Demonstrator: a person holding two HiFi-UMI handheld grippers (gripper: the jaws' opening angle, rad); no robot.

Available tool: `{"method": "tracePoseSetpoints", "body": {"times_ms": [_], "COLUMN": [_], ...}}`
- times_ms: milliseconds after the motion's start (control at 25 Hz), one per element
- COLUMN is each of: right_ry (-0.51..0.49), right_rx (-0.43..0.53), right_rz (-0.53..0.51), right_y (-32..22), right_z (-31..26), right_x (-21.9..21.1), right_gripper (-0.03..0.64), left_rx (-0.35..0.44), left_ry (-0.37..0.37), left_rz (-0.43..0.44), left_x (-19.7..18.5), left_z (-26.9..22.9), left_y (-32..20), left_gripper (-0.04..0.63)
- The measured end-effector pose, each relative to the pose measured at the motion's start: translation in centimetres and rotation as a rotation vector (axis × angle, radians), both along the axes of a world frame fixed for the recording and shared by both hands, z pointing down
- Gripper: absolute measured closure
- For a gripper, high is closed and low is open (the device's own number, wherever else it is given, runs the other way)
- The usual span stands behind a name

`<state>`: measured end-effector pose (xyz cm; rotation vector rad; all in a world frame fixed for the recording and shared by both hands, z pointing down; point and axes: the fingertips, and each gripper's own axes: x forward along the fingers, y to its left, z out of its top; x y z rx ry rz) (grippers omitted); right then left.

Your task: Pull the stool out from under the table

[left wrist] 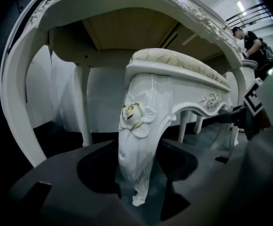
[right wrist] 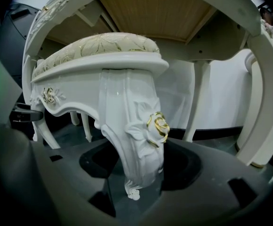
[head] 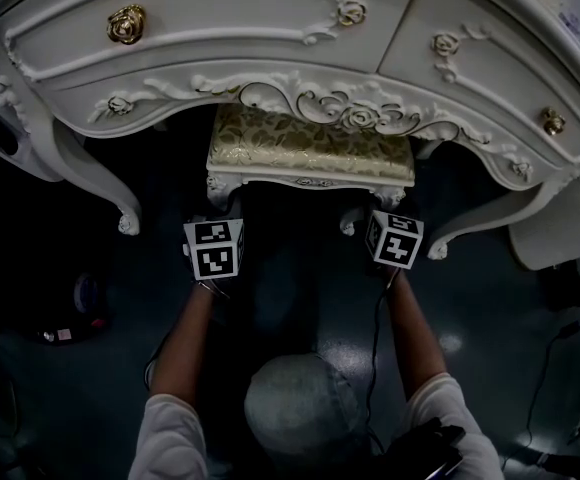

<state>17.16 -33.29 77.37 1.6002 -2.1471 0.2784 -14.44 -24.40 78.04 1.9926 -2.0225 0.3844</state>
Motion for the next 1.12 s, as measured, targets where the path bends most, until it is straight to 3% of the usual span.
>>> {"method": "tracePoseSetpoints", "body": {"times_ms": [640, 1120], "right_ry": [-0.001, -0.004], "right_rx": [-0.029, -0.032], "right_rz": [0.021, 0.02], "right_y": [2.0, 4.2], "right_z": [0.0, -0.1], "right_x": [0.3, 0.4], "right_gripper": [0.365, 0.365], "left_rx": [-0.047, -0.03], "left_ry": [0.025, 0.012], "left_rz": [0.033, 0.045], "left_x": [0.2, 0.3], "left_z": [1.0, 0.5], "left_y": [0.7, 2.9], "left_gripper": [0.364, 0.364]}}
